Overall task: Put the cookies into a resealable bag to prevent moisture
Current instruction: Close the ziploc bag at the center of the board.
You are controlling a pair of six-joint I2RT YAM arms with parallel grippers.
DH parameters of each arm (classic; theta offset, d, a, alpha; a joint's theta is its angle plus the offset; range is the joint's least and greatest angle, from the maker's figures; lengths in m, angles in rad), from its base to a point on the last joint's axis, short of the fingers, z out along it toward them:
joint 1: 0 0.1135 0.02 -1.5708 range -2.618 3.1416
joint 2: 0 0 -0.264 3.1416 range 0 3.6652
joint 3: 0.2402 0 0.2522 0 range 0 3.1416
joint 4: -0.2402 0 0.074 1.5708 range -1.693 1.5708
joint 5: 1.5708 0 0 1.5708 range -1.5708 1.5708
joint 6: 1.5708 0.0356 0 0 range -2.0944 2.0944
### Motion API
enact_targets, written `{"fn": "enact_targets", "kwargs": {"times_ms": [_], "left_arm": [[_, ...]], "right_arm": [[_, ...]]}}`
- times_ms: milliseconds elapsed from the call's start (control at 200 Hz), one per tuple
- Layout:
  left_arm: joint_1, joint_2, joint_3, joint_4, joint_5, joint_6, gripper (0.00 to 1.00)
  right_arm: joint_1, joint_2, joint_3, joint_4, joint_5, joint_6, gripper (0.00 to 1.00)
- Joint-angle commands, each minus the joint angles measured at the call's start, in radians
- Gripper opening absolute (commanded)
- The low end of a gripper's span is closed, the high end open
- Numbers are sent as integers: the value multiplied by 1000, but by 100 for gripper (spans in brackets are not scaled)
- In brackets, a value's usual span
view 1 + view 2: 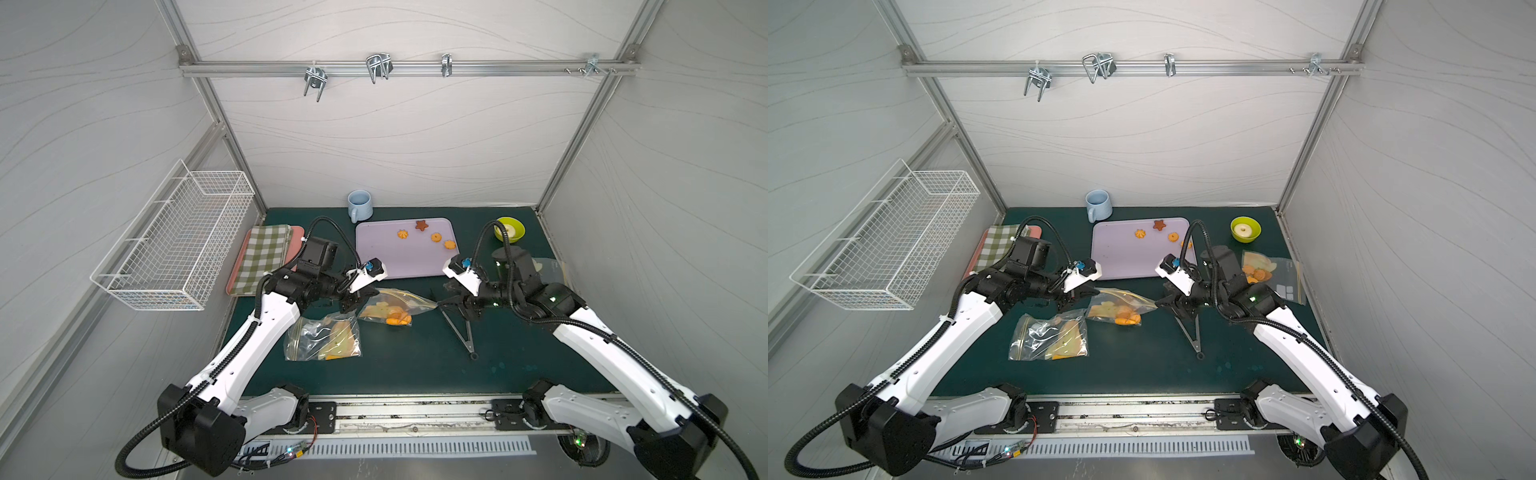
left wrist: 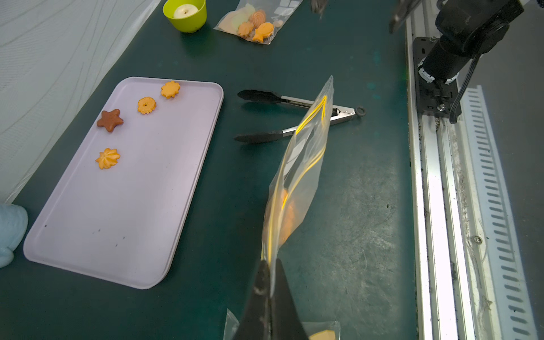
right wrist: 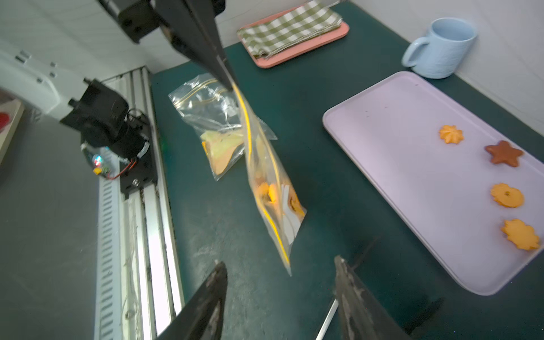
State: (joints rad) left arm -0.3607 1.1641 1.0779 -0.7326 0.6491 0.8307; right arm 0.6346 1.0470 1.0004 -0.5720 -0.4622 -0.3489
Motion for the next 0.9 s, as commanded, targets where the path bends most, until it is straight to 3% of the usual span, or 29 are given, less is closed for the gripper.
{"fn": "enact_targets", "kwargs": {"times_ms": [0, 200, 390, 530, 750, 895], "left_arm": [[6, -13, 6, 4, 41, 44, 0], [8, -20, -2, 7, 38, 45, 0], [8, -17, -1, 11, 49, 45, 0], [8, -21, -6, 15, 49, 47, 0], [8, -23, -9, 14, 48, 48, 0], [8, -23, -9, 16, 47, 48, 0]], "right_arm": [[18, 26, -7, -53, -57, -160, 60], [107, 5, -131, 105, 146, -191, 59], [105, 62, -126, 149, 209, -215, 57], [102, 99, -127, 192, 157, -229, 56], [102, 121, -165, 286, 95, -206, 33], [102, 140, -153, 270, 93, -206, 30]]}}
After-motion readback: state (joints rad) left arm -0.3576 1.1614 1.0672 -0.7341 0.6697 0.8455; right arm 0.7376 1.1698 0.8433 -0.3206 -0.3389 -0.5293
